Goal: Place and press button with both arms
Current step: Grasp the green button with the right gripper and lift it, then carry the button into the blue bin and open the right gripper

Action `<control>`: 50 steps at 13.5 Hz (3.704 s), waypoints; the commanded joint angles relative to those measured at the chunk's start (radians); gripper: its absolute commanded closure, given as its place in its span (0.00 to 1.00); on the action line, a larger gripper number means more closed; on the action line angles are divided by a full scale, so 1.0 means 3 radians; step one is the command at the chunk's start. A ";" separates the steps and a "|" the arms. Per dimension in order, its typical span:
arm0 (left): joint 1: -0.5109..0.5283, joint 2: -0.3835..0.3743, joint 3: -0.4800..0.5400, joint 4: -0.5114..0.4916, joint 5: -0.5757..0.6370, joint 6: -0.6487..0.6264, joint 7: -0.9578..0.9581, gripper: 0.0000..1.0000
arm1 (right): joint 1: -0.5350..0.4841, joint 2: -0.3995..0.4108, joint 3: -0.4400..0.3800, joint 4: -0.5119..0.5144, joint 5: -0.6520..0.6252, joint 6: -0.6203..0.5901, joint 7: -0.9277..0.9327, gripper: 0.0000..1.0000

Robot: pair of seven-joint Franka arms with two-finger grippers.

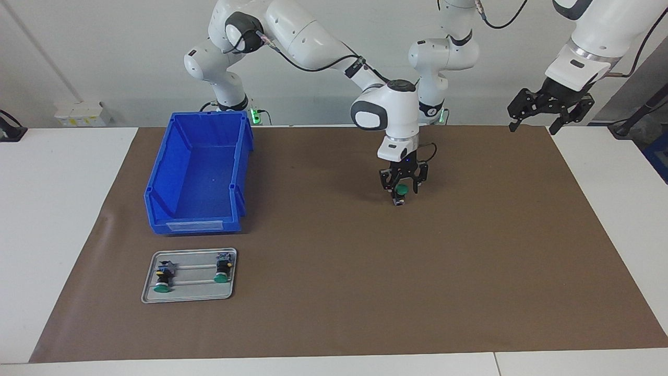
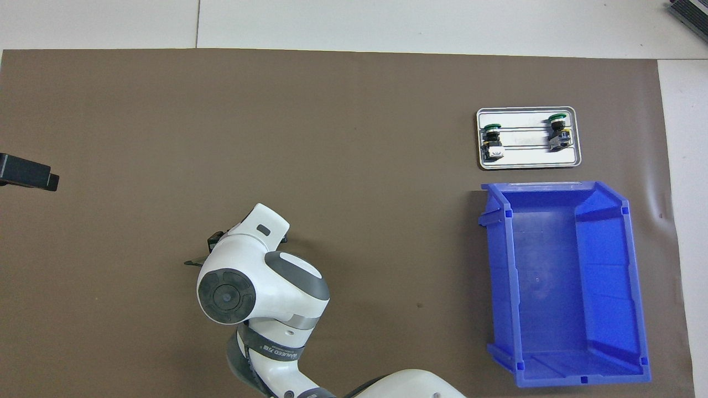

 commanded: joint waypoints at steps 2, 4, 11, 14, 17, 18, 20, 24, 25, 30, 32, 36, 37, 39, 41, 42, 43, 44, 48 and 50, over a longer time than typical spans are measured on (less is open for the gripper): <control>-0.0003 -0.0093 0.0016 -0.0101 0.0076 -0.0049 -0.0068 0.00 | -0.0027 -0.0005 0.0001 -0.0011 -0.0088 0.0043 -0.0050 1.00; 0.0023 -0.0098 0.0047 -0.0096 0.0076 -0.0034 -0.0068 0.00 | -0.0067 -0.0005 0.0006 0.0040 -0.0072 0.0023 -0.0050 1.00; 0.0023 -0.0098 0.0057 -0.0101 0.0070 -0.0039 -0.0068 0.00 | -0.0292 -0.0223 0.0006 0.0398 0.0249 -0.0381 -0.0060 1.00; 0.0018 -0.0098 0.0057 -0.0101 0.0075 -0.0039 -0.0068 0.00 | -0.0537 -0.0571 0.0006 0.0372 0.0571 -0.0641 -0.0234 1.00; 0.0018 -0.0098 0.0057 -0.0101 0.0070 -0.0044 -0.0068 0.00 | -0.0940 -0.0863 0.0006 0.0357 0.0868 -0.0999 -0.0657 1.00; 0.0018 -0.0098 0.0057 -0.0101 0.0075 -0.0039 -0.0068 0.00 | -0.1084 -0.0965 0.0006 0.0332 0.0960 -0.1121 -0.0841 1.00; 0.0018 -0.0103 0.0057 -0.0101 0.0075 -0.0044 -0.0068 0.00 | -0.1400 -0.1235 0.0006 0.0225 0.1179 -0.1448 -0.1316 1.00; 0.0018 -0.0103 0.0057 -0.0101 0.0070 -0.0044 -0.0068 0.00 | -0.2121 -0.1783 0.0006 -0.0352 0.1385 -0.1905 -0.2506 1.00; 0.0018 -0.0103 0.0057 -0.0101 0.0070 -0.0044 -0.0068 0.00 | -0.2305 -0.1885 0.0006 -0.0546 0.1390 -0.1910 -0.2839 1.00; 0.0018 -0.0103 0.0057 -0.0101 0.0070 -0.0044 -0.0068 0.00 | -0.3032 -0.2417 0.0001 -0.1696 0.1487 -0.1604 -0.4210 1.00; 0.0018 -0.0103 0.0057 -0.0101 0.0070 -0.0044 -0.0068 0.00 | -0.3186 -0.2622 -0.0004 -0.2182 0.1487 -0.1313 -0.4477 1.00; 0.0018 -0.0103 0.0057 -0.0101 0.0070 -0.0044 -0.0068 0.00 | -0.3355 -0.2684 -0.0014 -0.2648 0.1747 -0.0889 -0.4733 1.00; 0.0018 -0.0103 0.0057 -0.0101 0.0070 -0.0044 -0.0068 0.00 | -0.3355 -0.2664 -0.0014 -0.2756 0.1859 -0.0725 -0.4825 1.00; 0.0018 -0.0103 0.0057 -0.0101 0.0070 -0.0044 -0.0068 0.00 | -0.3345 -0.2572 -0.0014 -0.2894 0.1907 -0.0535 -0.4867 1.00; 0.0018 -0.0103 0.0057 -0.0101 0.0070 -0.0044 -0.0068 0.00 | -0.3355 -0.2424 -0.0019 -0.2951 0.1907 -0.0351 -0.5010 1.00; 0.0018 -0.0103 0.0057 -0.0101 0.0070 -0.0044 -0.0068 0.00 | -0.3350 -0.2398 -0.0019 -0.2987 0.1907 -0.0280 -0.5000 1.00; 0.0018 -0.0103 0.0057 -0.0101 0.0070 -0.0044 -0.0068 0.00 | -0.3340 -0.2377 -0.0019 -0.3007 0.1907 -0.0254 -0.4980 1.00; 0.0018 -0.0103 0.0057 -0.0101 0.0075 -0.0044 -0.0068 0.00 | -0.3335 -0.2362 -0.0019 -0.3008 0.1907 -0.0248 -0.4964 1.00; 0.0018 -0.0103 0.0057 -0.0101 0.0075 -0.0044 -0.0068 0.00 | -0.3299 -0.2352 -0.0014 -0.3008 0.1907 -0.0274 -0.4694 0.00; 0.0018 -0.0103 0.0057 -0.0101 0.0070 -0.0044 -0.0068 0.00 | -0.3294 -0.2346 -0.0014 -0.2977 0.1907 -0.0279 -0.4673 0.00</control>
